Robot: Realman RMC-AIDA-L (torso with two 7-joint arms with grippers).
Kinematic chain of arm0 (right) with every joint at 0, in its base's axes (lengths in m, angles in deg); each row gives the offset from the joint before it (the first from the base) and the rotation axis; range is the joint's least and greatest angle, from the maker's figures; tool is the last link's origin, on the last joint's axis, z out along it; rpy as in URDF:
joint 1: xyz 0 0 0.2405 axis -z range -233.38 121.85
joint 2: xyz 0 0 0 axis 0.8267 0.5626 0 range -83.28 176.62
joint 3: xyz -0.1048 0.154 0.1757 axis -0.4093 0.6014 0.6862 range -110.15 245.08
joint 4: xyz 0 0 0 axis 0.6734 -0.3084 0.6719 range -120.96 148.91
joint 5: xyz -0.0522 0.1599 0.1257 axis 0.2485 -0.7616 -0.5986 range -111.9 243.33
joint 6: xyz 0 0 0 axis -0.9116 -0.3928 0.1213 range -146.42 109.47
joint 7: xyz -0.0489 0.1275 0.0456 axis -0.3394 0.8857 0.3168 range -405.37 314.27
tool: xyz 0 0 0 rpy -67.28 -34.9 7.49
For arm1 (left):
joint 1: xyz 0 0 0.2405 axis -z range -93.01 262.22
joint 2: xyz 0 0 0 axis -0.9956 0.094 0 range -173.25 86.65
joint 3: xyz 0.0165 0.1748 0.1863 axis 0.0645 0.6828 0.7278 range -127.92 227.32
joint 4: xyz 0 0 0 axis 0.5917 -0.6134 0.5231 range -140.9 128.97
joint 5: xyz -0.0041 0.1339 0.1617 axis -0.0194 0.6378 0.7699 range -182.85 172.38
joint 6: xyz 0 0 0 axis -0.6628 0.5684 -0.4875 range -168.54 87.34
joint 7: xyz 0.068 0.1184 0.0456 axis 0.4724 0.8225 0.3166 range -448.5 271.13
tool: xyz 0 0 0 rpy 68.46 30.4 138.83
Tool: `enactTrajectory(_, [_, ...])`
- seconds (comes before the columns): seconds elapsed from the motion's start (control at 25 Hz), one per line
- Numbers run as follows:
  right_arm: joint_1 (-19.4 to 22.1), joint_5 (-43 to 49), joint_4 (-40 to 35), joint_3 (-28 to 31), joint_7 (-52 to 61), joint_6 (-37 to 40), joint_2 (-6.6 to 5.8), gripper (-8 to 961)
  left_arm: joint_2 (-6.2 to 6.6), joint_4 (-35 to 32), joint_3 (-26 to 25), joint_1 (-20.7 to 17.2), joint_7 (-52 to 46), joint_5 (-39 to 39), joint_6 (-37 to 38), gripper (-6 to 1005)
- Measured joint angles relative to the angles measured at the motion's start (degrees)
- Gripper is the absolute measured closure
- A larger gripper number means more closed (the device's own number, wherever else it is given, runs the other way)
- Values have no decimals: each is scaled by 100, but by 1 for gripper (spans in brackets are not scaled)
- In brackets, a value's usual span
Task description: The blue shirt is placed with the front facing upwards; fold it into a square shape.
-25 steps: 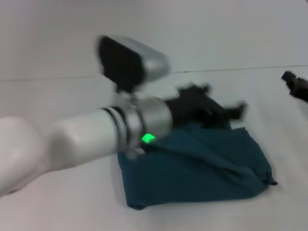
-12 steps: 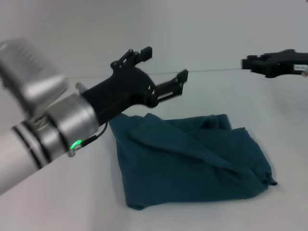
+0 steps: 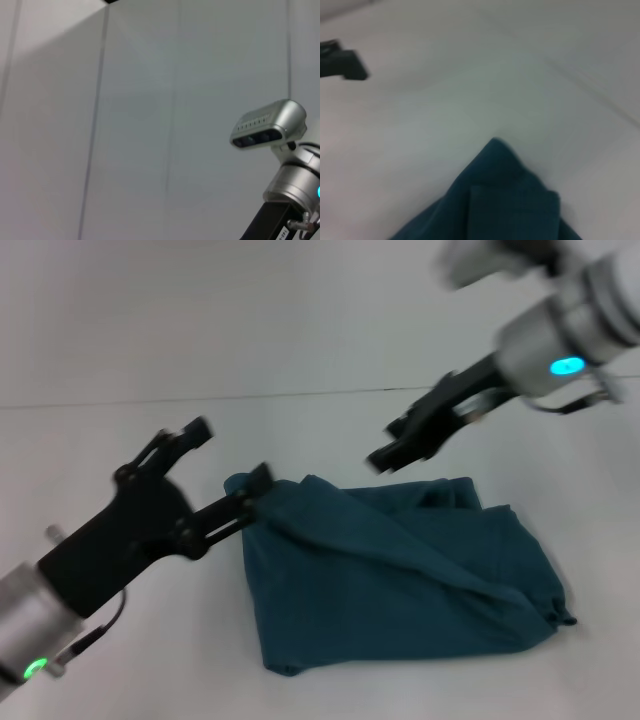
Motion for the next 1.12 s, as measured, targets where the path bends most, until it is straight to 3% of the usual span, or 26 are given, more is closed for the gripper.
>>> enactTrajectory(0.12, [-388, 679, 103, -403, 297, -185, 296, 533, 22, 483, -471, -31, 83, 100, 490, 50])
enactTrajectory(0.2, [-548, 826, 286, -788, 505, -397, 376, 488, 24, 544, -536, -47, 99, 121, 541, 50])
enactTrajectory(0.4, [-702, 713, 717, -1936, 1025, -913, 378, 342, 19, 701, -693, -177, 264, 180, 606, 50])
enactTrajectory(0.96, [-768, 370, 1446, -3392, 1583, -1906, 426, 341, 7, 876, -799, -171, 311, 255, 675, 50])
enactTrajectory(1.12, [-739, 346, 1487, -3511, 1718, -2053, 428, 340, 8, 879, -800, -152, 312, 255, 682, 64])
